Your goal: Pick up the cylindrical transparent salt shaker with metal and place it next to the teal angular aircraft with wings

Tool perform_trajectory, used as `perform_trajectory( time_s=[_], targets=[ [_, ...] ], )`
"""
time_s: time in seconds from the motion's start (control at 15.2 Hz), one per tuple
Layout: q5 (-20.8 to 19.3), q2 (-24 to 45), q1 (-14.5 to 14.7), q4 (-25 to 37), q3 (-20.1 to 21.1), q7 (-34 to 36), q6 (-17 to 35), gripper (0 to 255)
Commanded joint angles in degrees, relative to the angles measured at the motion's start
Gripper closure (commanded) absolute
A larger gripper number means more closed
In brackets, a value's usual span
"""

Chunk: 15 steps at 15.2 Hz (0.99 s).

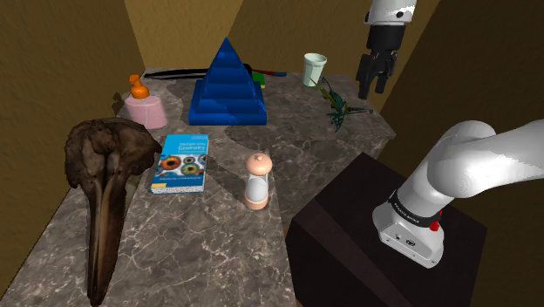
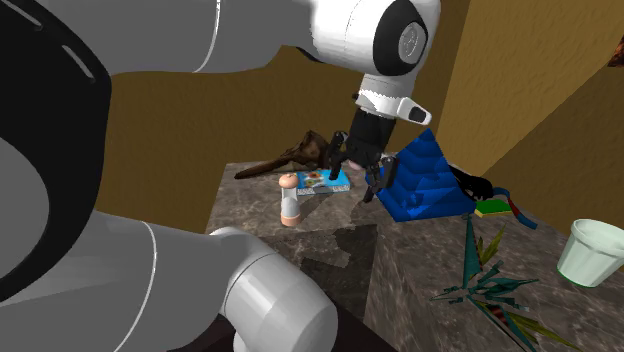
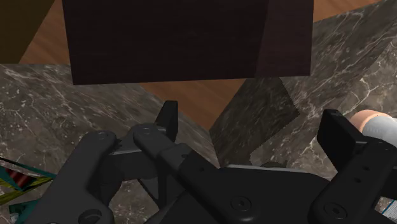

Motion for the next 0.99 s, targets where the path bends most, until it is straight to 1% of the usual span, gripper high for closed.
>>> perform_trajectory(
  time_s=[0.0, 0.46, 0.73, 0.92],
  targets=[
    [0.0, 0.0, 0.0, 0.0, 0.0, 0.0, 0.0, 0],
    [6.87, 1.56, 3.2, -3.28, 10.05, 10.07, 10.83, 0],
    [9.72, 4.8, 4.67, -3.3, 16.0, 15.7, 17.56, 0],
    [11.01, 8.27, 5.32, -2.39, 20.54, 20.03, 22.7, 0]
  ],
)
